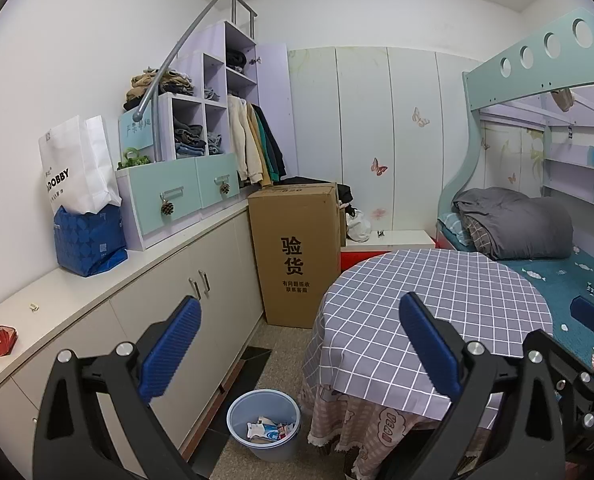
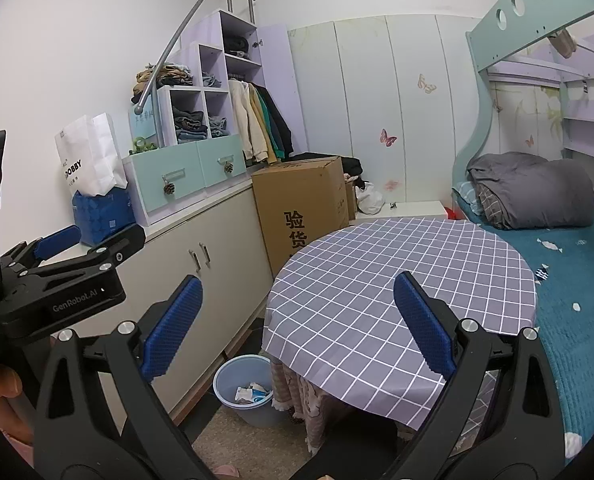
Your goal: Collect trash
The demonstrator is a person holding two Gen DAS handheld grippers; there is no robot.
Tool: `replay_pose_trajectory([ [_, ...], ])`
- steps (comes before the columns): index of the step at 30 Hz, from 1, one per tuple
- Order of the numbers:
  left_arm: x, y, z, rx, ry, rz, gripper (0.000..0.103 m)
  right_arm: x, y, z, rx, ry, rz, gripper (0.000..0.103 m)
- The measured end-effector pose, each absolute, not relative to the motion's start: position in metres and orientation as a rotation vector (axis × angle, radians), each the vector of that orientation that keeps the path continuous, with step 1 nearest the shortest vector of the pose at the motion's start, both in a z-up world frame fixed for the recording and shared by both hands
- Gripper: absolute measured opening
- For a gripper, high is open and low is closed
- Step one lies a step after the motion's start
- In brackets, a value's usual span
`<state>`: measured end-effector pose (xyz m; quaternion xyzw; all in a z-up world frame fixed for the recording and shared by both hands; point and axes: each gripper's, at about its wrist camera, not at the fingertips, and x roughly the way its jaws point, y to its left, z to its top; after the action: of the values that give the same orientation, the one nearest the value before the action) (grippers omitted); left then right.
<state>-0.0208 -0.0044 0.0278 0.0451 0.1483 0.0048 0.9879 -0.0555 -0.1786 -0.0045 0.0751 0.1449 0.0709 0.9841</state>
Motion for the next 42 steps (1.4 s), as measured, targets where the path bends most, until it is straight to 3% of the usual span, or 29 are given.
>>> replay_pose_trajectory([
  [42,-0.0189,0.0037,0.0226,0.105,0.316,0.021,0.097,-0.0485,-0.1771,-0.011,0.157,0.327,0.162,0.094],
])
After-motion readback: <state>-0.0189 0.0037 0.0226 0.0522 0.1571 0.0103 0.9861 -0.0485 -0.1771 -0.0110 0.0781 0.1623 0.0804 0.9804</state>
